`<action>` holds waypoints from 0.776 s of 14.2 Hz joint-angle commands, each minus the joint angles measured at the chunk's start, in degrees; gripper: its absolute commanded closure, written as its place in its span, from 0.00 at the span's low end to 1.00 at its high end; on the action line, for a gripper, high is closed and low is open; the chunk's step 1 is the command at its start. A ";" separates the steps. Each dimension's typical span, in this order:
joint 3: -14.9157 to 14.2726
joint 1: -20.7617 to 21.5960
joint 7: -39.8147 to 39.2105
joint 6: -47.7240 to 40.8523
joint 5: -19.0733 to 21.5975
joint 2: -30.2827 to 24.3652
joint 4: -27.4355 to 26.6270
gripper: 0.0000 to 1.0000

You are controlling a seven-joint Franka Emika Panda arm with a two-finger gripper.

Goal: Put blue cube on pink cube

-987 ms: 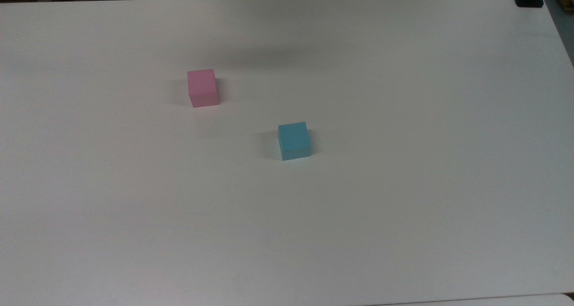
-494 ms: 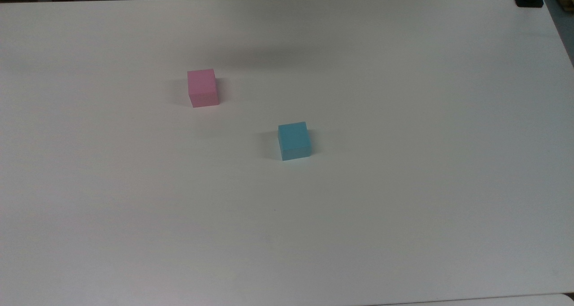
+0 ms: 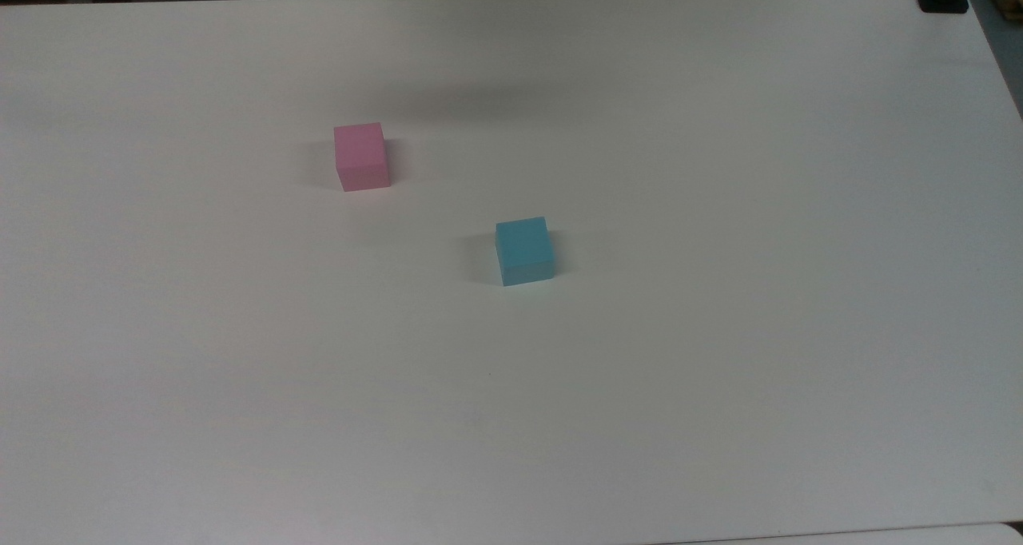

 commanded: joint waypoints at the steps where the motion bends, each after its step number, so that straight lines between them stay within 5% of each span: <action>1: -0.14 0.77 0.71 -3.17 -1.22 -0.81 -0.24 0.00; 7: 3.27 1.03 1.06 -1.95 -1.04 -0.20 -4.44 0.00; 11: 5.83 1.90 1.41 6.48 -0.08 4.63 -5.16 0.00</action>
